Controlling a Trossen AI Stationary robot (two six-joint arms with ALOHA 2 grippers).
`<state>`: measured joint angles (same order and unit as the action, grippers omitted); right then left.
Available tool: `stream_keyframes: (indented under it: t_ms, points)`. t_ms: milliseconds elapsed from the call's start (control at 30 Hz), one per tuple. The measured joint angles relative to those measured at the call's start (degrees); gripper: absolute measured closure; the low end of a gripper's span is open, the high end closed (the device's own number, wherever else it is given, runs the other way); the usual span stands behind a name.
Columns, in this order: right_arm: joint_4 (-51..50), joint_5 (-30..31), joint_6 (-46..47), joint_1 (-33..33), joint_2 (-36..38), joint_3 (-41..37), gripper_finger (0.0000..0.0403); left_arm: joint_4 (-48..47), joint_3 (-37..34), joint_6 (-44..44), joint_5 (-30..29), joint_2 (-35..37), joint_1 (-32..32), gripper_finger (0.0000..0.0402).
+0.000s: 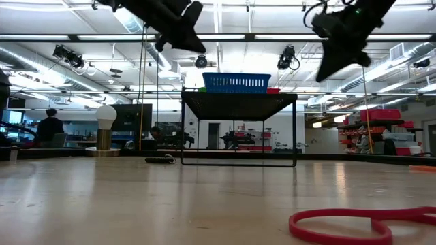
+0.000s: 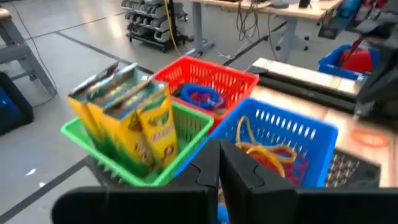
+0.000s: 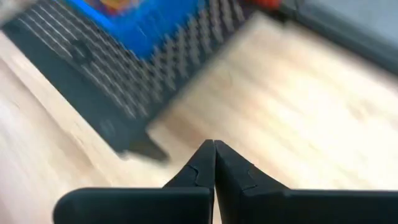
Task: Pick & Place Office Desk Supplies
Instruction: Put the orange rubber band into the blue bin on the shelf
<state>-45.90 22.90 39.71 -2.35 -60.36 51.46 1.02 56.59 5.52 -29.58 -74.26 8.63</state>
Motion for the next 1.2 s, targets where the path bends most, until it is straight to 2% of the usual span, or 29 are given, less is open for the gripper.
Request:
stream_keyframes:
  t_ms: [167,367,500,633,833,1200]
  points:
    - [-11.0,-5.2,10.0,0.5,0.0,-0.9,0.04,9.7,-8.9,2.1,0.3,3.8,-2.9,0.0394]
    - [-13.5,-13.1,21.1,2.6,0.0,-8.2,0.0397,24.1,-23.5,9.1,-0.1,10.4,-5.6,0.0394]
    - [-13.7,-16.5,30.1,2.3,-0.2,-14.1,0.0386,28.7,-29.5,10.4,-1.3,13.7,-7.3,0.0394]
    - [-10.6,-20.0,33.9,1.7,-0.4,-20.1,0.0358,28.7,-31.6,10.6,-4.5,15.8,-7.6,0.0394]
    - [-6.1,-18.0,37.5,1.7,-0.5,-24.9,0.0323,29.2,-31.7,9.9,-4.9,15.8,-7.6,0.0394]
    - [-0.6,-18.4,37.6,1.7,-0.3,-29.3,0.0346,29.2,-31.7,9.3,-5.0,15.8,-7.5,0.0394]
